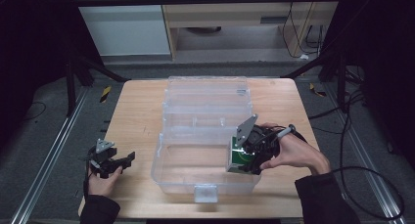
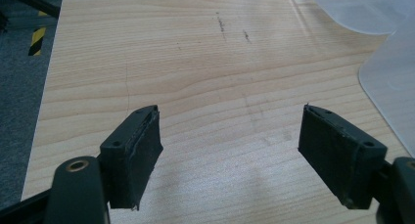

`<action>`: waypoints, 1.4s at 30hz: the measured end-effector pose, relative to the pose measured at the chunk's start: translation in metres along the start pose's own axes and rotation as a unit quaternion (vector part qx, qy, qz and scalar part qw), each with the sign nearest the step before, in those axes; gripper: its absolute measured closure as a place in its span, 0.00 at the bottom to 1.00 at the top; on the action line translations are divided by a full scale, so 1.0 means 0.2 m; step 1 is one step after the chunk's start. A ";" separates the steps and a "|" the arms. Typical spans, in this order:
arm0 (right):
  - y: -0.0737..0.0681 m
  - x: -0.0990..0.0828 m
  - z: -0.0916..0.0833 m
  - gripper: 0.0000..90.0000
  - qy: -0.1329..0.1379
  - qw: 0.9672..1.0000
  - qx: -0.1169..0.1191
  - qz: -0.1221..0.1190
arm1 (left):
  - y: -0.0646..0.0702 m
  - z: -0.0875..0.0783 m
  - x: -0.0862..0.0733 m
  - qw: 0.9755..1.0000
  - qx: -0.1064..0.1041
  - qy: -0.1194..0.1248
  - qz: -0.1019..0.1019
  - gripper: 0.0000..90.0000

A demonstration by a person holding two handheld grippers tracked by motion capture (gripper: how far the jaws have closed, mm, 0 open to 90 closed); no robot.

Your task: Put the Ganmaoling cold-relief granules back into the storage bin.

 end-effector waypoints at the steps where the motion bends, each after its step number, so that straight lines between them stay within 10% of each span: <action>1: 0.00 0.00 0.01 0.18 -0.001 1.000 0.000 -0.004 | 0.00 0.00 0.00 1.000 0.000 0.000 0.000 0.25; 42: -0.02 -0.06 0.30 0.18 -0.069 0.997 0.018 -0.033 | -0.01 0.00 0.00 1.000 0.000 0.000 0.000 0.25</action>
Point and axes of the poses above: each handheld gripper's, and its own axes: z roughly forward along the jaws, x roughly out of its top, y roughly to its right, the point moved 10 cm from there along z, roughly forward along the jaws, and after that the axes turned 1 degree about -z, right-handed, at the moved point
